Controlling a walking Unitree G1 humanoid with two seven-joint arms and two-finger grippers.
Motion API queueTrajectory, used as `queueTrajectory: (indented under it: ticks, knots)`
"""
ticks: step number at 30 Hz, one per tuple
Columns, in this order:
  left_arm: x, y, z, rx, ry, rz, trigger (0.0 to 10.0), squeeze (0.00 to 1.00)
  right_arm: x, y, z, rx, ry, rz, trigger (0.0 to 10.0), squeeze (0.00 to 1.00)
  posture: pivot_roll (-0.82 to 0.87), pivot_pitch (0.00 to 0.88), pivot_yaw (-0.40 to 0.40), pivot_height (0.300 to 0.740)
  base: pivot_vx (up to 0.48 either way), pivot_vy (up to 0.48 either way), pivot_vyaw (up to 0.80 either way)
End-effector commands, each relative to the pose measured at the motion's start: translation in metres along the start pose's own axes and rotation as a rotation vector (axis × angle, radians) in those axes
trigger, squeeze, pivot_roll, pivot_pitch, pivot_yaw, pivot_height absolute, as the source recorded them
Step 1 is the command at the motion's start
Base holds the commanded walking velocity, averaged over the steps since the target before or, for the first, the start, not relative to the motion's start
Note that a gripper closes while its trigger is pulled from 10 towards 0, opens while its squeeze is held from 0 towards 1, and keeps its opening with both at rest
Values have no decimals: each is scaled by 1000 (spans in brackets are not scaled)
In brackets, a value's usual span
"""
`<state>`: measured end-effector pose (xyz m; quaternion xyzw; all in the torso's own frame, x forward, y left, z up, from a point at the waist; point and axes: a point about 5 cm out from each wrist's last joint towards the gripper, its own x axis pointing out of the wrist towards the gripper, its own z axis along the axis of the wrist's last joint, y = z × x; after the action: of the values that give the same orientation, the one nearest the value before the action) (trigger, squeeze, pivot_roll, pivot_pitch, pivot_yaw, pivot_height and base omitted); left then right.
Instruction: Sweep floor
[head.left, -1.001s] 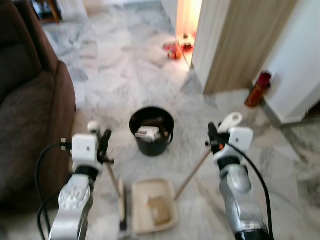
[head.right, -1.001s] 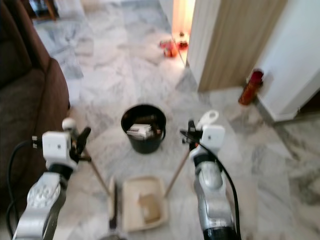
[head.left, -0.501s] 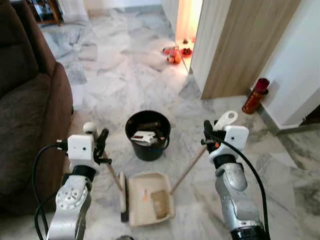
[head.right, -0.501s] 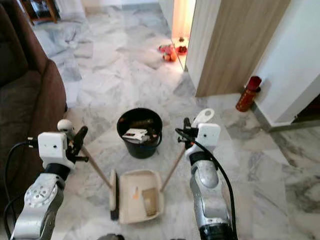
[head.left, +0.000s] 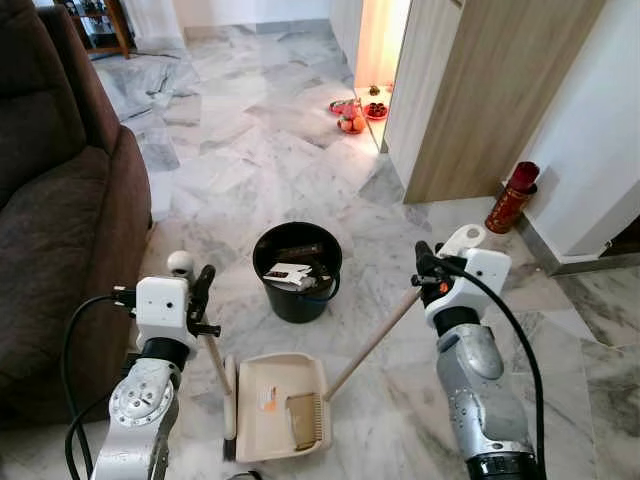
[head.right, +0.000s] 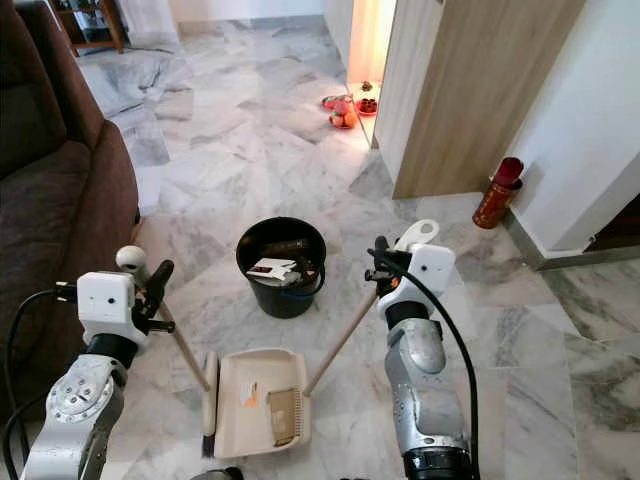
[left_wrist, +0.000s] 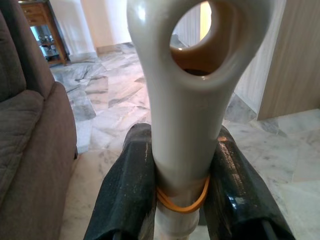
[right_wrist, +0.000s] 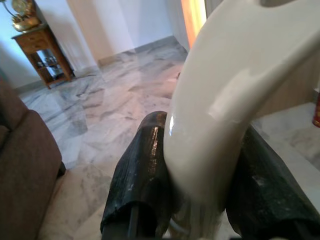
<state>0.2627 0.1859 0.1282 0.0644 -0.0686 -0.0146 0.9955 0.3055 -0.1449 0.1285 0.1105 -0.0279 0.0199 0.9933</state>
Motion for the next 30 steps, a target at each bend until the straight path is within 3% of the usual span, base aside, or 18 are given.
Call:
queueTrajectory:
  ticks: [1,22,30]
  knots:
    - [1,0,5,15,-38,-8,10000,0,2,5,16,27,-60,26,10000,0,185,149,-14,740,0,0,0]
    - [1,2,6,17,-47,3,10000,0,5,2,72,41,-160,57,10000,0,174,172,-11,740,0,0,0]
    - [2,2,6,15,-47,3,10000,0,6,11,86,62,-199,79,10000,0,176,169,-9,740,0,0,0]
